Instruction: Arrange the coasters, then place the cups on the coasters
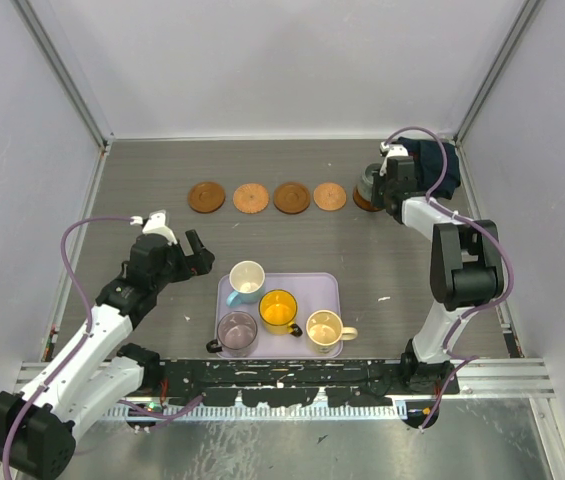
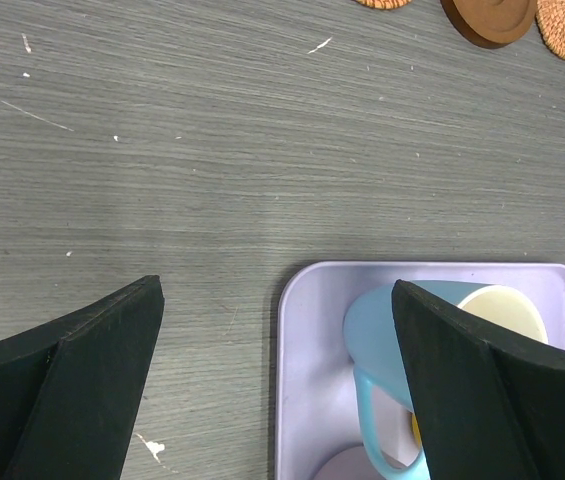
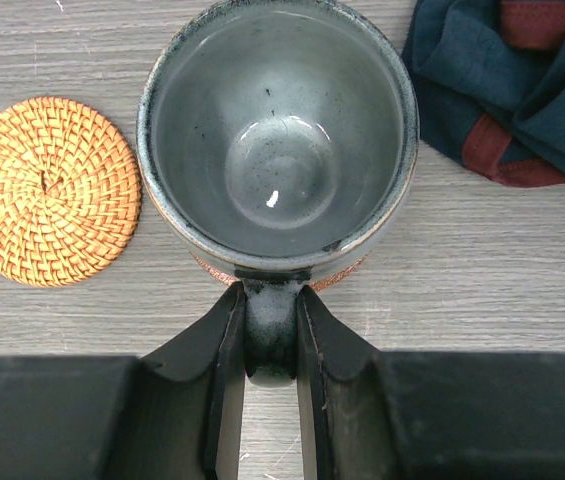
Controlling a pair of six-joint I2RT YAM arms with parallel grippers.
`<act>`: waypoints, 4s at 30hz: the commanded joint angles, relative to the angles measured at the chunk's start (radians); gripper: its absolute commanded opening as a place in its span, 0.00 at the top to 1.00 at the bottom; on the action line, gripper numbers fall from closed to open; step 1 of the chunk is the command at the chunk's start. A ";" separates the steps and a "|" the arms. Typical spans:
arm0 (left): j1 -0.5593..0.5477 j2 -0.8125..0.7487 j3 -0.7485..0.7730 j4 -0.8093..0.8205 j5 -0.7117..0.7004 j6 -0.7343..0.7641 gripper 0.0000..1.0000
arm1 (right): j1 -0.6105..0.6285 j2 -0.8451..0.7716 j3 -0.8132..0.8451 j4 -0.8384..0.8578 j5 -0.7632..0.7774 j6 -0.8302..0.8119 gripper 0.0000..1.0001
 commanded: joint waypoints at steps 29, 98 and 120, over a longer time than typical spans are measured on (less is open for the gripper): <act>-0.004 -0.001 -0.005 0.059 -0.025 0.001 0.02 | -0.004 -0.059 -0.005 0.103 0.014 0.017 0.55; -0.004 0.012 -0.033 0.081 -0.035 -0.011 0.02 | 0.032 -0.164 -0.152 0.098 0.130 0.109 0.53; -0.028 -0.089 -0.011 0.025 0.208 0.064 0.02 | 0.127 -0.461 -0.238 -0.073 0.101 0.181 0.51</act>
